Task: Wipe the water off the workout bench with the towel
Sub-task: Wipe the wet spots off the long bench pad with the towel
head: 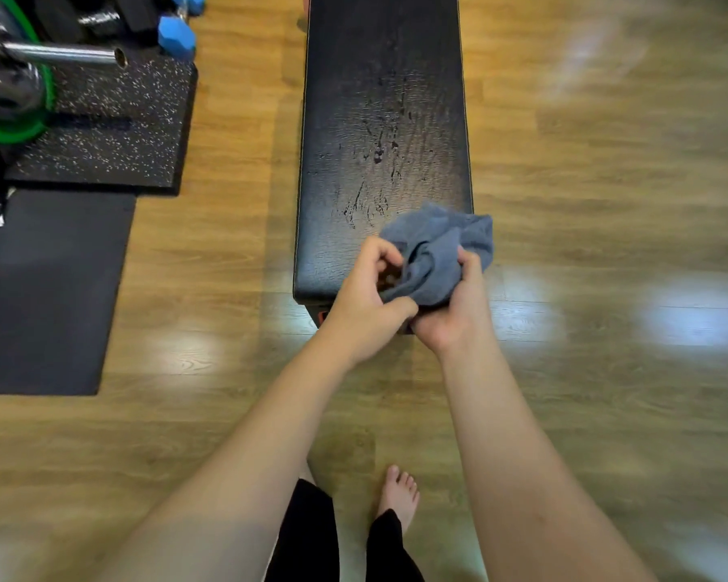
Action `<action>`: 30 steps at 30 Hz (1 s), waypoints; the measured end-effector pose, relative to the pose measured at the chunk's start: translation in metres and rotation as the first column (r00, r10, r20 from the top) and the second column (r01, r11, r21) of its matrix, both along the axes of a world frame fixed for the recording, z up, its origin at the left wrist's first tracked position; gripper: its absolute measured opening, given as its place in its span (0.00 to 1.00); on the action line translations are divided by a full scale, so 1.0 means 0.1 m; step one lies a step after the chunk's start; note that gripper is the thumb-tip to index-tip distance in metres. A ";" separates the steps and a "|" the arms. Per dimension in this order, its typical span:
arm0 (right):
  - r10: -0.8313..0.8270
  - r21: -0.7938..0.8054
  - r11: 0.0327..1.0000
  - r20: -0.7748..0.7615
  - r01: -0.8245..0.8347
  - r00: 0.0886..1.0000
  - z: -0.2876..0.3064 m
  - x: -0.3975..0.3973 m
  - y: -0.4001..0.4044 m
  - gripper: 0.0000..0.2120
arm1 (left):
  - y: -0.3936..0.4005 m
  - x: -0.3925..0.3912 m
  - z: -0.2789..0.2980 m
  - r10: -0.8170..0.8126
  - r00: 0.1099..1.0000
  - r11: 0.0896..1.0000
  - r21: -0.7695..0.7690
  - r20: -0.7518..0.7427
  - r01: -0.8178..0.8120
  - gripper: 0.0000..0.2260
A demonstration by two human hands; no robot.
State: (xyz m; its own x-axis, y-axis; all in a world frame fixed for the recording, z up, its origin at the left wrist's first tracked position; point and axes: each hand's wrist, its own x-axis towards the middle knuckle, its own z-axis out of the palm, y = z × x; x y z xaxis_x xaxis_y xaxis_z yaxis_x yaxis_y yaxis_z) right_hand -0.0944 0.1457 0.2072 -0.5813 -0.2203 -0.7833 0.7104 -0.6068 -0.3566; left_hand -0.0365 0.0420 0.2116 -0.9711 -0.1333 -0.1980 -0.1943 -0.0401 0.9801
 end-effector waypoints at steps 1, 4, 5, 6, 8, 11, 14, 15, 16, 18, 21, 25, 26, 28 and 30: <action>-0.025 0.103 0.994 -0.006 0.025 1.000 -0.05 -0.01 -0.03 0.20 | -0.05 0.00 -0.05 0.005 0.996 0.994 0.113 0.087 -0.015 0.22; -0.110 0.535 0.822 -0.192 0.198 0.975 -0.22 -0.06 -0.11 0.26 | -0.18 -0.06 -0.23 0.222 0.940 0.975 -0.041 0.260 -0.219 0.27; -0.064 0.634 0.744 -0.246 0.211 0.967 -0.27 -0.08 -0.14 0.27 | -0.22 -0.09 -0.32 0.322 0.922 0.936 -0.220 0.213 -0.276 0.25; 0.007 0.725 0.657 -0.282 0.208 0.959 -0.30 -0.09 -0.17 0.27 | -0.26 -0.12 -0.39 0.361 0.925 0.885 -0.357 0.120 -0.299 0.21; 0.168 0.871 0.445 -0.309 0.207 0.936 -0.41 -0.12 -0.22 0.28 | -0.30 -0.21 -0.44 0.248 0.968 0.859 -0.456 -0.026 -0.232 0.12; 0.382 0.957 0.098 -0.289 0.272 0.878 -0.58 -0.17 -0.33 0.34 | -0.30 -0.37 -0.47 -0.072 0.997 0.919 -0.389 -0.019 0.059 0.14; 0.611 0.962 -0.221 0.008 0.160 0.791 -0.70 -0.25 -0.49 0.40 | -0.40 -0.53 -0.65 -0.166 0.981 0.905 -0.379 0.099 0.192 0.18; 0.671 0.951 -0.301 0.158 0.072 0.725 -0.77 -0.28 -0.53 0.41 | -0.48 -0.58 -0.74 -0.151 0.975 0.885 -0.417 0.162 0.207 0.20; 0.705 0.929 -0.371 0.278 0.004 0.652 -0.85 -0.32 -0.56 0.41 | -0.57 -0.62 -0.83 -0.133 0.965 0.856 -0.465 0.224 0.226 0.22; 0.720 0.901 -0.432 0.374 -0.044 0.584 -0.97 -0.38 -0.61 0.40 | -0.72 -0.66 -0.98 -0.149 0.949 0.787 -0.548 0.277 0.283 0.25; 0.716 0.903 -0.428 0.359 -0.031 0.598 -1.09 -0.46 -0.66 0.42 | -0.84 -0.72 -1.09 -0.236 0.953 0.703 -0.644 0.189 0.302 0.27; 0.720 0.910 -0.413 0.337 -0.016 0.606 -1.22 -0.43 -0.65 0.39 | -0.84 -0.97 -1.06 -0.268 0.963 0.693 -0.693 0.010 0.200 0.30; 0.721 0.912 -0.409 0.328 -0.006 0.610 -1.25 -0.44 -0.66 0.35 | -0.82 -1.07 -1.05 -0.340 0.940 0.671 -0.708 -0.029 0.221 0.27; 0.697 0.903 -0.429 0.328 0.003 0.638 -1.28 -0.46 -0.69 0.29 | -0.75 -1.26 -1.06 -0.502 0.864 0.570 -0.769 -0.046 0.290 0.21; 0.681 0.892 -0.452 0.340 0.007 0.649 -1.27 -0.47 -0.71 0.28 | -0.68 -1.39 -1.07 -0.575 0.818 0.457 -0.824 0.014 0.335 0.22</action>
State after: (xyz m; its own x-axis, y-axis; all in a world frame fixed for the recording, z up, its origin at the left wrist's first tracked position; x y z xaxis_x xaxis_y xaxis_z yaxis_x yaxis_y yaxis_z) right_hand -0.1413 0.0751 0.0797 -0.9747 0.1553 -0.1609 0.1855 0.9633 -0.1940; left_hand -0.1757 -0.0265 0.1042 -0.9316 0.3632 -0.0156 0.2860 0.7586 0.5854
